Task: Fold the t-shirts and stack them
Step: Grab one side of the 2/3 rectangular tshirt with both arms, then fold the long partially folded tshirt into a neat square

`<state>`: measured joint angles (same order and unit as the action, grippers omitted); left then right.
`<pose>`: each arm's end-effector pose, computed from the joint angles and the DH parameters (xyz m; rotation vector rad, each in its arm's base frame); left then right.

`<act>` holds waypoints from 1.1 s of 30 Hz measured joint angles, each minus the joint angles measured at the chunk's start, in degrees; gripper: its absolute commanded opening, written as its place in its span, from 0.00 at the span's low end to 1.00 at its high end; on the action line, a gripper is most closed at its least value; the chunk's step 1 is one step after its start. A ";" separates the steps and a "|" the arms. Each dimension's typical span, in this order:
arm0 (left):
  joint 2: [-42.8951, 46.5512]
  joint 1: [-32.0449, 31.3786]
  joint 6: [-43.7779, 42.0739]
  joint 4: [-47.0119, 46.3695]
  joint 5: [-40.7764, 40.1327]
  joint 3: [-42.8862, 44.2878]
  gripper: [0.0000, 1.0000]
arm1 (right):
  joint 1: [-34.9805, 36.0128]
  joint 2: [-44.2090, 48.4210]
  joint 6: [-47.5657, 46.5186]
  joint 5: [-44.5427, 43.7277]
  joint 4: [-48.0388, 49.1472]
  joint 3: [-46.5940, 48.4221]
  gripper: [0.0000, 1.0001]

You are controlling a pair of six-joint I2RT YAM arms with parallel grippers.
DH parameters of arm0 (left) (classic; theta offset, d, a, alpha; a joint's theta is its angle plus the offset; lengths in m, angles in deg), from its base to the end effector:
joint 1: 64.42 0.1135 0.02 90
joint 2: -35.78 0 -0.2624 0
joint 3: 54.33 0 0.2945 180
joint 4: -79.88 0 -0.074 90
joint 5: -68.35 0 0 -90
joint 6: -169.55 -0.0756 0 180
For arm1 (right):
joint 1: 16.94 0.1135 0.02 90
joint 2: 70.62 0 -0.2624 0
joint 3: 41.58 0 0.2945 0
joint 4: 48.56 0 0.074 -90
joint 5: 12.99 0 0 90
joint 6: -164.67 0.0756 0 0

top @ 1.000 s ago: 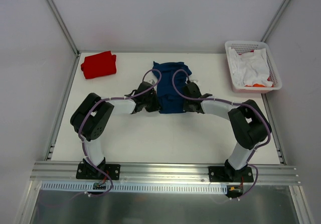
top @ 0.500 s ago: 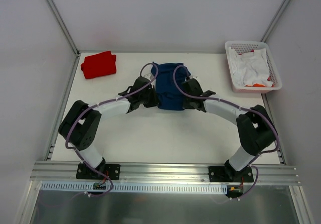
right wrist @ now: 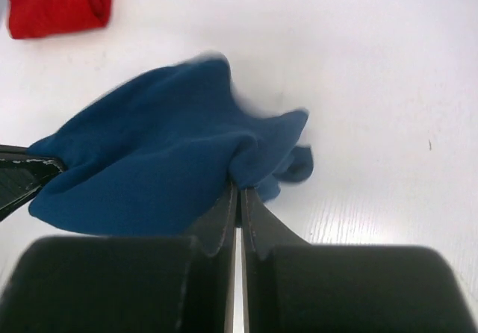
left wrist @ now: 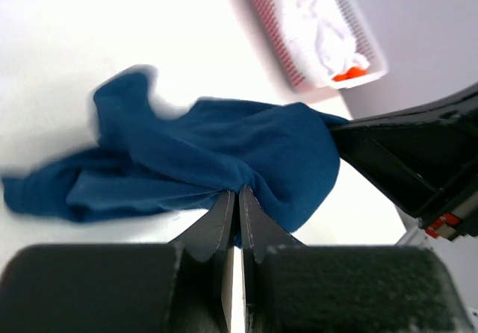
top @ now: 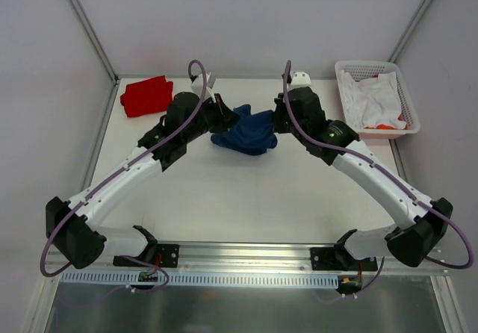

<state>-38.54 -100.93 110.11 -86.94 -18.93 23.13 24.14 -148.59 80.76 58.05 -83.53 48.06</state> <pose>0.3116 -0.2351 0.3562 0.1315 1.8280 -0.8851 0.3081 0.2360 0.3722 -0.3816 1.9228 0.2149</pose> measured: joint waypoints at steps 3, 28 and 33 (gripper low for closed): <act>3.37 -1.38 -1.57 1.92 -0.85 2.54 0.00 | 1.77 1.86 -1.40 -1.25 -1.86 3.32 0.00; 6.82 -4.79 -11.58 5.33 -6.38 15.50 0.00 | 8.52 1.33 -12.61 -7.48 -6.67 22.45 0.00; 6.56 -5.60 -13.09 5.64 -7.39 16.15 0.00 | 8.59 0.98 -13.25 -7.69 -7.06 22.51 0.00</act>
<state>-31.99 -106.52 97.02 -81.30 -26.32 39.29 32.73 -147.61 67.52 50.36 -90.59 70.58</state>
